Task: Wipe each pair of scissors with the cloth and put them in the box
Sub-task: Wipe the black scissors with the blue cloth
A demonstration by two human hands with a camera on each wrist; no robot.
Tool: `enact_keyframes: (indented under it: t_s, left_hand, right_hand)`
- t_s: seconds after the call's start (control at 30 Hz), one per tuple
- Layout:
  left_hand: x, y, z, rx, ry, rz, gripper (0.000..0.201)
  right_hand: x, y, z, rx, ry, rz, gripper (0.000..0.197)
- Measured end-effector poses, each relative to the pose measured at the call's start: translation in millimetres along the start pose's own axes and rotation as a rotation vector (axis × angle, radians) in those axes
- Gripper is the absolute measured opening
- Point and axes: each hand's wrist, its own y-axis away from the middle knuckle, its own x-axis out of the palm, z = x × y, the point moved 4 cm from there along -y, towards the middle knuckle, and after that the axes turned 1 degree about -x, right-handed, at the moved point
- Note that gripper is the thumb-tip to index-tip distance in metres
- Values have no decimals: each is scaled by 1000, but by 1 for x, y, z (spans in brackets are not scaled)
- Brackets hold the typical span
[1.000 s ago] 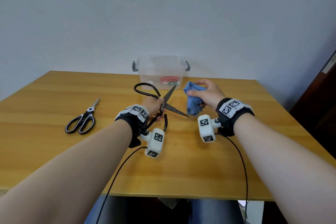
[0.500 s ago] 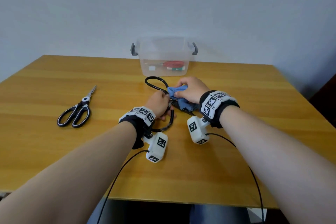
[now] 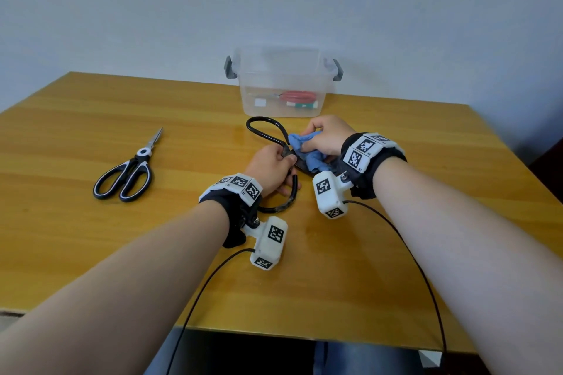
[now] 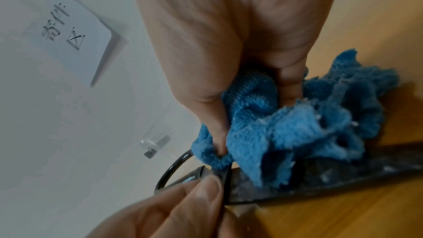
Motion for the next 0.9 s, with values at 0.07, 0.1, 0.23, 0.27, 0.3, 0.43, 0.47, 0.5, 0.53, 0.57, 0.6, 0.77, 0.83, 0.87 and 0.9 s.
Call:
enact_keyframes:
  t_s: [0.07, 0.1, 0.23, 0.27, 0.3, 0.43, 0.47, 0.5, 0.53, 0.57, 0.6, 0.77, 0.83, 0.87, 0.9]
  left_hand:
    - [1, 0, 1, -7, 40, 6, 19]
    - [1, -1, 1, -7, 55, 4, 18]
    - [-2, -2, 1, 18, 62, -33, 19]
    - [-3, -2, 1, 25, 64, -53, 20]
    - [-5, -1, 2, 29, 64, -74, 20]
    - [-9, 1, 2, 30, 54, -116, 18]
    - [-9, 1, 2, 33, 51, -118, 17]
    - [-9, 1, 2, 40, 47, -119, 16]
    - [-9, 1, 2, 48, 47, -117, 16]
    - [-10, 1, 2, 53, 53, -112, 15]
    - [-11, 1, 3, 53, 69, -102, 15]
    - [-7, -1, 6, 42, 123, -44, 15]
    - [-6, -2, 7, 43, 124, -32, 11]
    - [-6, -3, 8, 42, 123, -30, 10]
    - [-6, -4, 8, 37, 119, -32, 10]
  right_hand:
    - [-3, 0, -1, 17, -25, -9, 25]
    - [-5, 0, -1, 24, -23, -31, 26]
    - [-17, 4, 7, 18, 138, -212, 14]
    - [-19, 6, 11, -11, 154, -220, 16]
    - [-19, 8, 15, -57, 153, -197, 20]
    - [-8, 17, 27, -236, 250, 22, 40]
    - [-4, 19, 28, -252, 277, 63, 40]
    - [-3, 20, 28, -257, 284, 84, 36]
    - [-2, 21, 29, -259, 267, 93, 30]
    - [-3, 22, 29, -261, 242, 103, 26]
    - [-3, 22, 29, -265, 218, 109, 24]
    - [3, 9, 14, -187, 156, 60, 12]
    - [6, 4, 8, -149, 122, 51, 12]
    - [5, 3, 6, -134, 95, 43, 12]
    - [5, 2, 5, -120, 72, 35, 13]
